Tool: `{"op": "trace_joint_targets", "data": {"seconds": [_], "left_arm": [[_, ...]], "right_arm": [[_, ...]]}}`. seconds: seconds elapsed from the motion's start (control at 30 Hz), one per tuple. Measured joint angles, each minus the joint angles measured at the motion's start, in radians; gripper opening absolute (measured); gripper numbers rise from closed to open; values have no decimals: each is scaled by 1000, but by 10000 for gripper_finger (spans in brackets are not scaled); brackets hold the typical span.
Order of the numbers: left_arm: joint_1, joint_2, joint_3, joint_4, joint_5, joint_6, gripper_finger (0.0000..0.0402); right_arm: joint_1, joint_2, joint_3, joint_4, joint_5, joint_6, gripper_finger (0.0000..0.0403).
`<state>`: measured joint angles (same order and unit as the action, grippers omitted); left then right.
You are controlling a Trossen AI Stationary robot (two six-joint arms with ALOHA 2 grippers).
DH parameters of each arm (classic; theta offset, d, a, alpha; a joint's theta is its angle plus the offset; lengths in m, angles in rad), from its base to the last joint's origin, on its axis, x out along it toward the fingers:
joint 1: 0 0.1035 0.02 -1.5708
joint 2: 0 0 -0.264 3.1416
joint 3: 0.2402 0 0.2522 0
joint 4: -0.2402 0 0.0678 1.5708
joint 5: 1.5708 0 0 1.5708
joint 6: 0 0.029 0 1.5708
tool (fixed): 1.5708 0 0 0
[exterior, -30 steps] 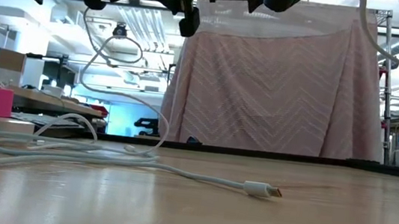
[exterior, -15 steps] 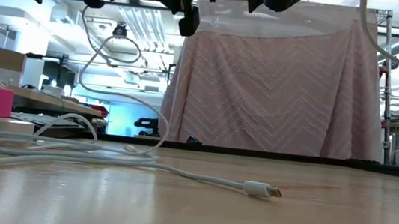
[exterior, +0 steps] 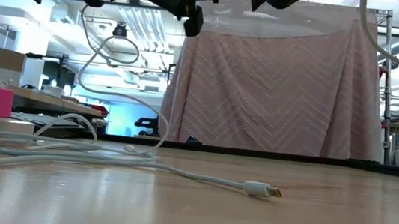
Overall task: Insert USB
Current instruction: Insert the black charger adapter into the top black outlet extension
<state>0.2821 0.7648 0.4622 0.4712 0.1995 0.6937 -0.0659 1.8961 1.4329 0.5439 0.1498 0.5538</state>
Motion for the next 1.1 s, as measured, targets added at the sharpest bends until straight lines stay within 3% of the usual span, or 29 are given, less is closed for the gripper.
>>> {"op": "trace_joint_targets", "data": {"seconds": [0.13, 0.3, 0.5, 0.67, 0.87, 1.0, 1.1], "left_arm": [[0, -2, 14, -48, -8, -8, 132], [0, 3, 133, -316, -112, -32, 132], [0, 51, 285, -658, -317, -162, 132], [3, 137, 398, -859, -529, -407, 132], [28, 315, 598, -1289, -691, -700, 132], [69, 437, 721, -1610, -689, -897, 132], [121, 492, 761, -1741, -594, -962, 132]], "right_arm": [[-8, -50, 0, -119, 9, -66, 268], [-8, -160, 0, -307, 70, -205, 300], [3, -281, 1, -716, 267, -337, 299], [7, -290, -18, -1025, 323, -262, 276], [40, -218, -123, -1015, 315, -180, 246], [88, -144, -167, -910, 319, -195, 224], [128, -83, -184, -758, 319, -224, 207]]}}
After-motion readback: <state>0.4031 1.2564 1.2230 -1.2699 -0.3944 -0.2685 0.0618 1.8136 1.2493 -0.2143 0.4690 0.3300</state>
